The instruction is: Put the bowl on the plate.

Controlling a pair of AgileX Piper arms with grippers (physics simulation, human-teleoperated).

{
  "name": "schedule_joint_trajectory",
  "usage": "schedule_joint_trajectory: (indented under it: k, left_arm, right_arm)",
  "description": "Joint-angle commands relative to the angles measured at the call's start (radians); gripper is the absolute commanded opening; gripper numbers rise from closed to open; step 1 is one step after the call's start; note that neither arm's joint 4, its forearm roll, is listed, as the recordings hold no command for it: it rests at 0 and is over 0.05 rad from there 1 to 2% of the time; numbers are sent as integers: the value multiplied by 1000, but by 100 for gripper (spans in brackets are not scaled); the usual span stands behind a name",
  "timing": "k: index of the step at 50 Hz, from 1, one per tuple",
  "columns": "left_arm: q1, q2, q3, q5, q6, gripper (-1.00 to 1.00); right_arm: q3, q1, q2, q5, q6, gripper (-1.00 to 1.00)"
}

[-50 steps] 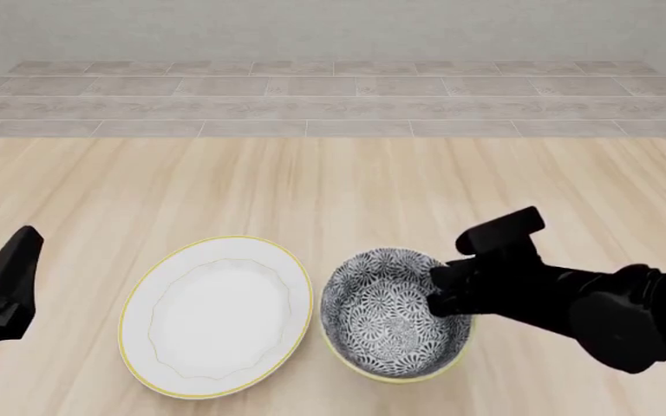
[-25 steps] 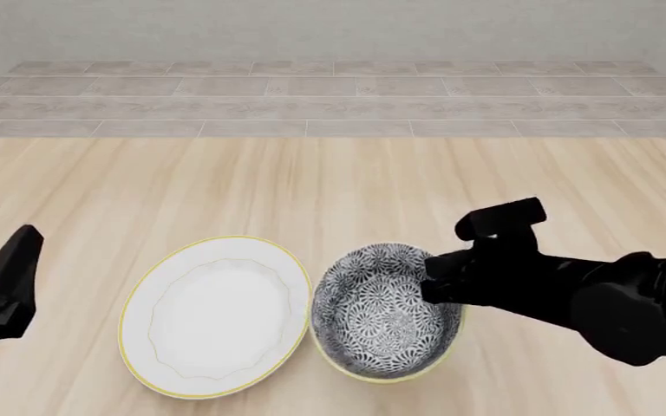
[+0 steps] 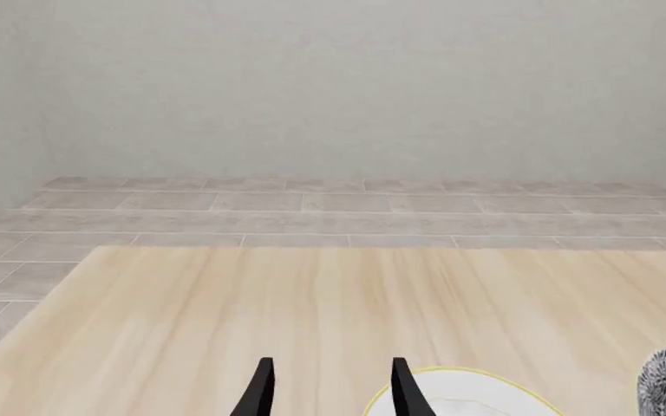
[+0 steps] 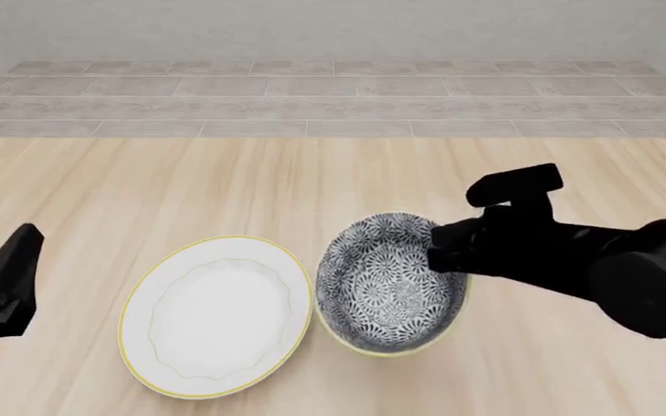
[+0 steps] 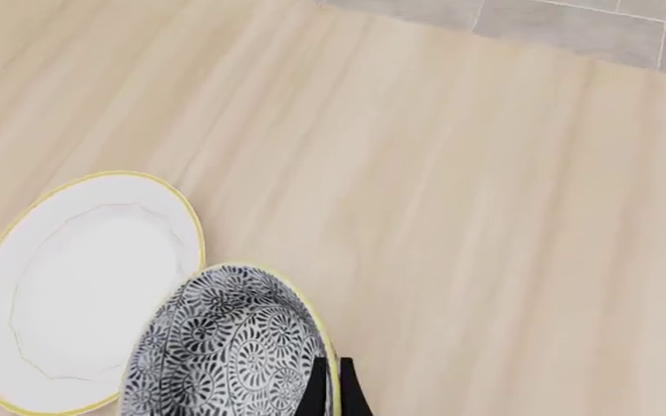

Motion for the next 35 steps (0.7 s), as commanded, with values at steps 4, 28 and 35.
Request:
schedule_joint_trajectory:
  k: [4,28,35]
  left_arm:
    - [1,4,0,-6,0,100]
    - [4,-10,0,0,2,100]
    - [6,-23,0,10,3,100]
  right_arm:
    - [-163,-25,-126,235,26,-100]
    - [-270,49,-65,230,105,-100]
    - [-297,80,-32,225,132,-100]
